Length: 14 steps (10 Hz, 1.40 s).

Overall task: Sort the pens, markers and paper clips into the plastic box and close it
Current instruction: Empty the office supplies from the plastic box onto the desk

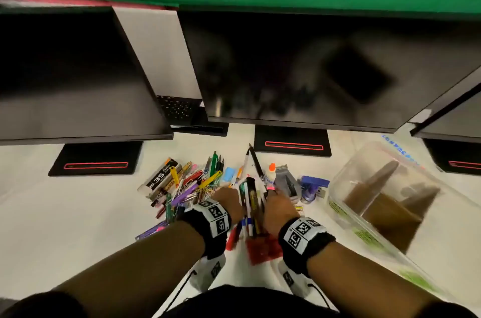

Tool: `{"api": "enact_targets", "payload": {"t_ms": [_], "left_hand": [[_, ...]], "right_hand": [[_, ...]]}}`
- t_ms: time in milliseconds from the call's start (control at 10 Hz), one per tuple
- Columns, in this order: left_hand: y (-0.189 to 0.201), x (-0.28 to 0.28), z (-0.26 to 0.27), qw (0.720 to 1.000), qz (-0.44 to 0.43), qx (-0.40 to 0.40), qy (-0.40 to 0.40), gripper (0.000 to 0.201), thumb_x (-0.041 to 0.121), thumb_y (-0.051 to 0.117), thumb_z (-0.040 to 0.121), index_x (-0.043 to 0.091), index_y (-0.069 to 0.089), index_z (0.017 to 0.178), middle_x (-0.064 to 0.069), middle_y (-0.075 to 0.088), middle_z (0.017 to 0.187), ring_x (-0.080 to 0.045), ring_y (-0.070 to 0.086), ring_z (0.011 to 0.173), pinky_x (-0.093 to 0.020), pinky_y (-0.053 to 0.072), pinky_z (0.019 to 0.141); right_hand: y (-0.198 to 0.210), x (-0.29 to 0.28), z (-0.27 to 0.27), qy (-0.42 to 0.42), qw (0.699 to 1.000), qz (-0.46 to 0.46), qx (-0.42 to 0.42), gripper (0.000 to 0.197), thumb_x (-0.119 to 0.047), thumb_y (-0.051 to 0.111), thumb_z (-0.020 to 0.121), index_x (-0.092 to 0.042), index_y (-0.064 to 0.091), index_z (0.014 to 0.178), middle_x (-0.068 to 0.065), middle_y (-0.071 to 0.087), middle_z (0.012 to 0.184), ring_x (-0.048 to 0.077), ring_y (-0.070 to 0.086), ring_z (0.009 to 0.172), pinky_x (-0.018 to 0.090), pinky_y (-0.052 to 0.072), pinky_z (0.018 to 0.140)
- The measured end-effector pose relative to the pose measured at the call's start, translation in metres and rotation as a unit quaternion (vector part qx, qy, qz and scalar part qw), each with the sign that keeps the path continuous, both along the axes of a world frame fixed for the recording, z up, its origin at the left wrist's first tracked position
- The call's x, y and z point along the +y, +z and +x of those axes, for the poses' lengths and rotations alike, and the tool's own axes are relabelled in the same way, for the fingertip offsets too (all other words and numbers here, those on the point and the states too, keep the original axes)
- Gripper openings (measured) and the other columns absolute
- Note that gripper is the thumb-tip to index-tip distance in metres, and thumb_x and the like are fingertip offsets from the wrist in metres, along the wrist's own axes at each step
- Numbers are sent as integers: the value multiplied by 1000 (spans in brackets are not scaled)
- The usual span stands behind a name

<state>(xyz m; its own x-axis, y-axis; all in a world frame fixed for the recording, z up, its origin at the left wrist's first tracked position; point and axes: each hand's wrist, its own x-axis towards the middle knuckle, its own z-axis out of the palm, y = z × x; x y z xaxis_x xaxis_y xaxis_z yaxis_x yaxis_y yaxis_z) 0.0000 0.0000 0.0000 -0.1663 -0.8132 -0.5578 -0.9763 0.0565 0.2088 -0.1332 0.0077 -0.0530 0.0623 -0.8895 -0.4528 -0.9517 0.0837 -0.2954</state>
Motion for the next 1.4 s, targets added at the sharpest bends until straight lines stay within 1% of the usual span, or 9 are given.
{"api": "enact_targets", "payload": {"t_ms": [400,500,600,700,900,1000,1100,1200,1400], "left_hand": [[-11,-6,-32,988,-20,-155,-10,31,15,36,98,1,57,116,-17,62,119,-30,60,109,-38,47,89],[-8,-10,-31,989,-35,-140,-29,30,17,34,98,4,56,115,-15,61,119,-28,59,109,-37,45,86],[-15,-14,-29,995,-38,-83,-42,28,19,36,97,7,58,111,-13,62,119,-28,60,110,-39,44,93],[-19,-15,-25,997,-25,-42,-66,29,18,38,97,5,60,112,-14,62,121,-28,59,113,-35,45,94],[-27,-23,-16,998,-29,-21,-58,27,28,46,93,11,60,109,-9,65,117,-26,61,109,-37,44,89],[-30,-25,-12,998,-22,-7,-62,28,31,47,93,10,60,107,-9,65,114,-28,61,107,-38,44,90],[-25,-27,-11,998,-32,17,-50,30,31,43,94,13,55,115,-9,62,118,-29,59,109,-38,45,90],[-21,-28,-10,997,-39,58,-35,31,29,39,96,12,49,120,-11,60,119,-30,58,111,-37,45,89],[-32,-33,-8,992,10,120,-48,32,15,39,96,5,42,127,-18,57,123,-33,57,112,-35,44,90]], "right_hand": [[11,-10,-2,102,995,8,18,51,-37,48,91,-4,41,130,20,44,131,35,40,124,40,36,104],[4,-6,8,39,999,-19,30,41,-32,51,86,-7,47,118,17,51,119,31,57,108,37,50,87],[22,-5,11,-13,999,-24,22,18,-25,64,71,-10,57,79,11,63,70,26,65,51,25,43,39],[12,-9,12,-23,997,47,51,29,-18,48,92,-4,50,117,19,55,118,34,62,103,41,51,79],[31,-9,2,-74,995,53,-37,31,-20,47,92,-3,50,118,19,57,123,31,57,112,34,45,93],[43,-9,-9,-114,987,50,-105,10,-17,51,88,-9,58,89,18,63,98,30,61,93,35,48,84],[48,-2,-16,-164,973,49,-155,21,-13,52,86,-17,47,66,12,58,72,24,56,66,37,52,69],[55,6,-20,-244,950,42,-192,28,-27,55,91,-14,51,67,5,58,59,12,53,40,23,46,48],[72,26,-16,-324,910,-14,-259,35,-27,57,91,-15,50,59,-5,56,44,0,48,31,10,40,42]]}}
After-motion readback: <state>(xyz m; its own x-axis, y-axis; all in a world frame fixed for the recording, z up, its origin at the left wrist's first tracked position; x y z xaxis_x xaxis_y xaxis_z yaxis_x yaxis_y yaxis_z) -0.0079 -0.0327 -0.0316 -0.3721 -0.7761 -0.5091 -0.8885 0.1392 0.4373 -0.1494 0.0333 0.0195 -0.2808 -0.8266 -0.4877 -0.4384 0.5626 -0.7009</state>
